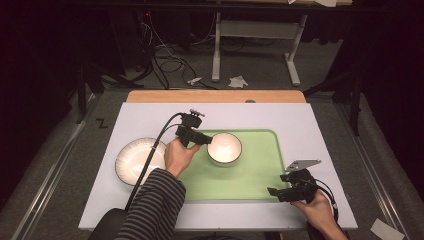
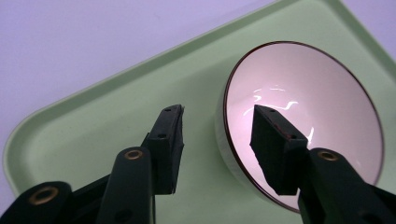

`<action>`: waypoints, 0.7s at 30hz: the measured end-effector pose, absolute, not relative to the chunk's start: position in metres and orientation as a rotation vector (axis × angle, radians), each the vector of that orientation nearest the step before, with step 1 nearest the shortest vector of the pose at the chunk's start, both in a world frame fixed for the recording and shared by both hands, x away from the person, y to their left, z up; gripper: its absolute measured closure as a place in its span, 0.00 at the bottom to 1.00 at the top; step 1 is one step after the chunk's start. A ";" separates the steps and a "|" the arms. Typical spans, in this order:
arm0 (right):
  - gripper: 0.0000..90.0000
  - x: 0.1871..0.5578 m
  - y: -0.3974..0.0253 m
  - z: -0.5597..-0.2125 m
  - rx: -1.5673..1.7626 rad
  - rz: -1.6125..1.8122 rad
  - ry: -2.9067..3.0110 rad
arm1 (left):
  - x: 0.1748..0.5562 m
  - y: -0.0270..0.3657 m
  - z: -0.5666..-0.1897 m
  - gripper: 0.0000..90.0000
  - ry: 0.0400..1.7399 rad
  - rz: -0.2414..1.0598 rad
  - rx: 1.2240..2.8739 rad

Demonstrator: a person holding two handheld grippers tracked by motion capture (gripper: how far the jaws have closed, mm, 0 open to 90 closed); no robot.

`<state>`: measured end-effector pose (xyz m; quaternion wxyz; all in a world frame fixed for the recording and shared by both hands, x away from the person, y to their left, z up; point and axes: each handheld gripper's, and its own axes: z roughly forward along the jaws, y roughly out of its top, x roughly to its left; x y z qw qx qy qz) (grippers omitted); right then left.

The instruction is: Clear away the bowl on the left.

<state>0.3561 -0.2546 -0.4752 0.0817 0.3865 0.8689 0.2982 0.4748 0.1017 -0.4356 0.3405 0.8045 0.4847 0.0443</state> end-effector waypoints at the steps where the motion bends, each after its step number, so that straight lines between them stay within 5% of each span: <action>1: 0.33 0.356 -0.255 -0.475 1.159 0.893 2.598 | 0.473 0.103 -0.434 0.60 1.261 0.114 2.081; 21: 0.33 0.357 -0.254 -0.476 1.172 0.885 2.600 | 0.438 0.145 -0.409 0.60 1.249 0.211 2.066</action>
